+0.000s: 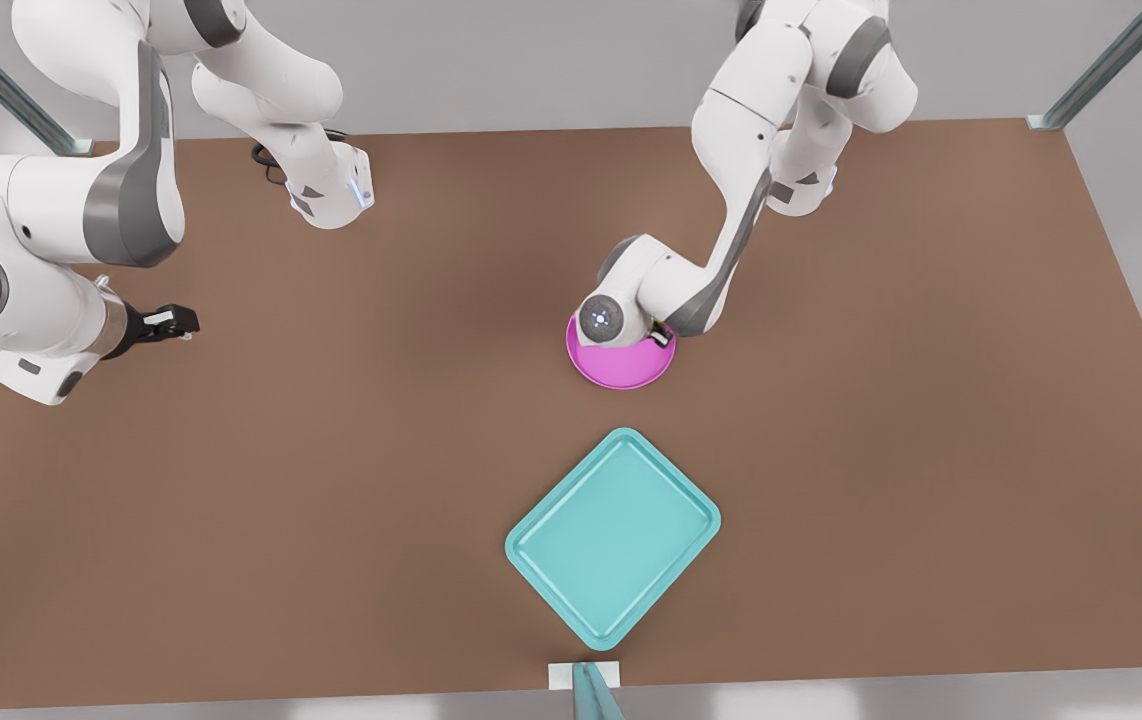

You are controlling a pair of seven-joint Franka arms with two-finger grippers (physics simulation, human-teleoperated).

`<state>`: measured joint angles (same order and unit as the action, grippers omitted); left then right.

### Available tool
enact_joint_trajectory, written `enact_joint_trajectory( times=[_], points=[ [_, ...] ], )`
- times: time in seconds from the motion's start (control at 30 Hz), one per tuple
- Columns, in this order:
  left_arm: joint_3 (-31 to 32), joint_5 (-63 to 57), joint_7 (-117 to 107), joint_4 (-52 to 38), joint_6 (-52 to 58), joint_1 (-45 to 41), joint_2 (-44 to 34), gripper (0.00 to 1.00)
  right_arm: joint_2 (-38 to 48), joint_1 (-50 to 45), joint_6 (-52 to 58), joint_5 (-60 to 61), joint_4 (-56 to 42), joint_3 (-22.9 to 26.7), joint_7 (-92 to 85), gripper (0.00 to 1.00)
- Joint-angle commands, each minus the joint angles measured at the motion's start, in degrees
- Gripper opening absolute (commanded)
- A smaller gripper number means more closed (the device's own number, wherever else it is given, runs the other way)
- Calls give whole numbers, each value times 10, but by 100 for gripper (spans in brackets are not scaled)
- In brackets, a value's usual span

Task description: Place the orange on the plate with the left arm and the plate on the tray with the right arm

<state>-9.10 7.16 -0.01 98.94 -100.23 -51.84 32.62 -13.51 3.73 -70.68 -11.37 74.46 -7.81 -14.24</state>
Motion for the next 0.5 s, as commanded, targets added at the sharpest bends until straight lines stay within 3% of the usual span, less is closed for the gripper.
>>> enact_joint_trajectory(
  times=[0.0, 0.13, 0.2, 0.23, 0.3, 0.33, 0.37, 0.4, 0.43, 0.47],
  points=[
    [-2, 16, -187, -1, 3, 1, 2, 100, 1, 0, 0, 0, 0, 0, 0, 100],
    [-22, 15, -174, 7, 29, 2, -23, 100, -3, 3, 0, 0, 0, 0, 0, 100],
    [-172, 9, -50, -102, 247, 1, -89, 100, -9, 8, -1, 11, 5, -1, 0, 100],
    [-311, 16, 46, -182, 332, 2, -101, 100, -34, 7, -4, 49, 25, -1, 0, 100],
    [-460, 81, 77, -226, 342, 31, -99, 100, -74, -36, -103, 116, 72, -4, 49, 100],
    [-468, 87, 74, -240, 344, 56, -95, 100, -95, -64, -142, 139, 75, -4, 86, 100],
    [-446, 88, 66, -234, 330, 103, -126, 100, -108, -95, -239, 180, 126, -4, 148, 100],
    [-208, 62, 41, -239, 297, 293, -156, 100, -108, -113, -320, 218, 177, -5, 170, 100],
    [17, -47, 12, -208, 217, 445, -181, 100, -109, -166, -437, 246, 236, -5, 228, 100],
    [73, -50, 13, -142, 104, 498, -230, 100, -114, -210, -510, 264, 266, -5, 263, 100]
  ],
)
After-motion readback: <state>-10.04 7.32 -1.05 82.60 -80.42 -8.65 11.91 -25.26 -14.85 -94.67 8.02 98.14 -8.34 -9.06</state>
